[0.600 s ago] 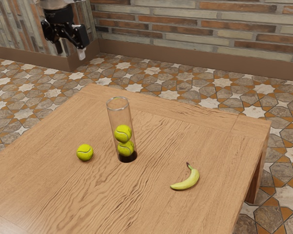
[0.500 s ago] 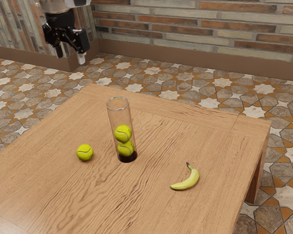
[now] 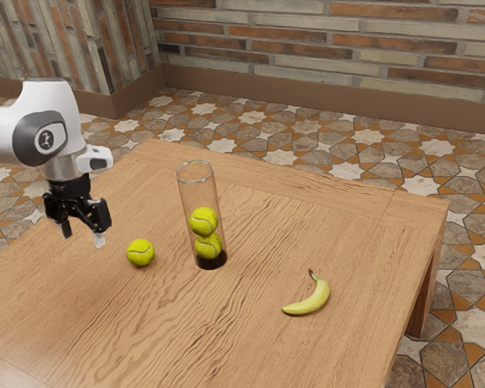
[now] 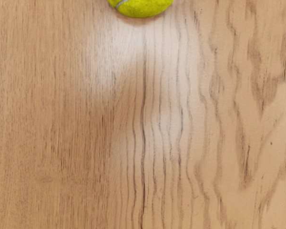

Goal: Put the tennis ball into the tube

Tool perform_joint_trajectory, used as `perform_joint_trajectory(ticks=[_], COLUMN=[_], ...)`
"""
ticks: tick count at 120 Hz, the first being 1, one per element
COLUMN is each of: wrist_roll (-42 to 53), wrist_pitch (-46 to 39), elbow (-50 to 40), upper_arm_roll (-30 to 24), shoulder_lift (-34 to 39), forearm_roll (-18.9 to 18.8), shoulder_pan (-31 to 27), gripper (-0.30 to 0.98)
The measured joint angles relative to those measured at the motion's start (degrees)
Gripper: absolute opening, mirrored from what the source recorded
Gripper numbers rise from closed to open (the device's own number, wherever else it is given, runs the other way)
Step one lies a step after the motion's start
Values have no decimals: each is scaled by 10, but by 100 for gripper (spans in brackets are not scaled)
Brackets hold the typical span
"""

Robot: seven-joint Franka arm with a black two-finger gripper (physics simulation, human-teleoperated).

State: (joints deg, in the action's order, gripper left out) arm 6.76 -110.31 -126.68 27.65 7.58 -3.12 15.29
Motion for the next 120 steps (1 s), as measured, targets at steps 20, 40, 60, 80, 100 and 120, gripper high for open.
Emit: perform_joint_trajectory(ticks=[20,40,60,80,100,120], wrist_roll=[6,15,24,36,49,61], wrist_pitch=[-103,-153,-176,-187,-204,-212], elbow=[13,63,107,130,132,129], upper_arm_roll=[-11,-39,-69,-73,-84,-87], shoulder_lift=[-101,-178,-235,-276,-299,-310], forearm_roll=[40,76,101,128,150,171], shoulder_pan=[-22,-57,-72,-79,-78,-80], gripper=[67,66,66,66,66,66])
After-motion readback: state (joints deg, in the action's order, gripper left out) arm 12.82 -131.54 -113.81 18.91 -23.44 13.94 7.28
